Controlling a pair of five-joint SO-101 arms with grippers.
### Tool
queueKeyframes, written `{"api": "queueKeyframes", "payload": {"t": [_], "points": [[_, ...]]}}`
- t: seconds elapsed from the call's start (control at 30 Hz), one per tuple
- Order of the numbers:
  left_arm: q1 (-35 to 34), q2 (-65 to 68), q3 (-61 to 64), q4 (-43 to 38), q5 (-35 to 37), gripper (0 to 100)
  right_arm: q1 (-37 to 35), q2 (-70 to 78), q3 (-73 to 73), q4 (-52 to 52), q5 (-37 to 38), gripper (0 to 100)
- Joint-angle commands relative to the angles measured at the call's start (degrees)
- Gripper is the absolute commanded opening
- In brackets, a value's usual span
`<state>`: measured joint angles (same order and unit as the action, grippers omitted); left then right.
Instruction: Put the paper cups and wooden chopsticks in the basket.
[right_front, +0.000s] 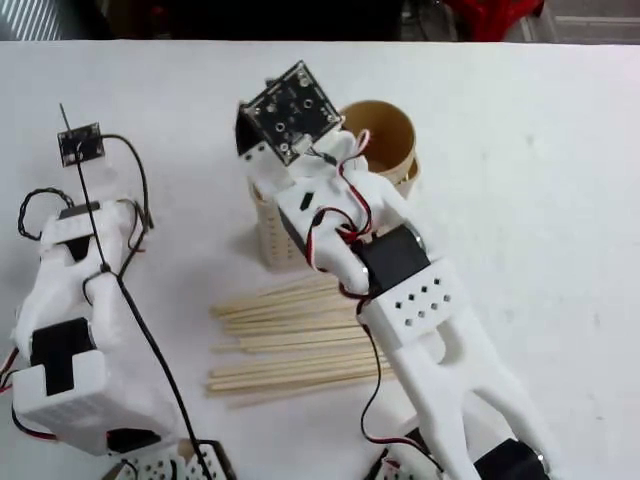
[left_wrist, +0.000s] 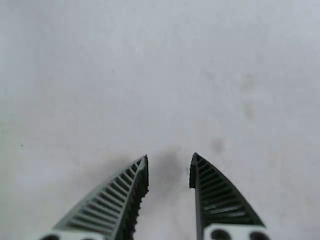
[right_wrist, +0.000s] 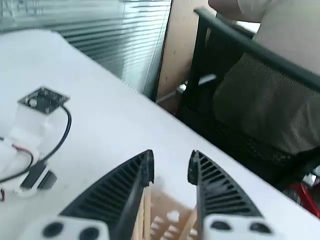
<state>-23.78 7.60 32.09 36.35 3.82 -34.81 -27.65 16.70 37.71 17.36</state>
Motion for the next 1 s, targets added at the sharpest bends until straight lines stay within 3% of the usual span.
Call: {"api": "queueKeyframes", "payload": {"t": [0.0, 0.17, 0.33, 0.43, 0.67, 0.97], "points": [[0.7, -0.2, -2.5, -1.0, -0.8, 15, 1.0, -4.3, -3.3, 14.9, 0.4, 13.0], [0.7, -0.2, -2.5, -1.1, -0.8, 15, -2.3, -10.2, -3.5, 32.9, 8.8, 13.1], [0.7, -0.2, -2.5, -1.0, -0.8, 15, -13.6, -11.4, 4.3, 44.5, 18.5, 13.0], [0.6, -0.2, -2.5, -0.8, -0.8, 15, -16.6, -10.9, 14.8, 41.5, 21.6, 12.7], [0.6, -0.2, -2.5, -0.8, -0.8, 15, -16.4, -10.9, 41.6, 19.8, 29.3, 12.7], [0.7, -0.2, -2.4, -0.7, -0.8, 15, -16.4, -10.7, 46.9, 16.2, 31.2, 12.6]]}}
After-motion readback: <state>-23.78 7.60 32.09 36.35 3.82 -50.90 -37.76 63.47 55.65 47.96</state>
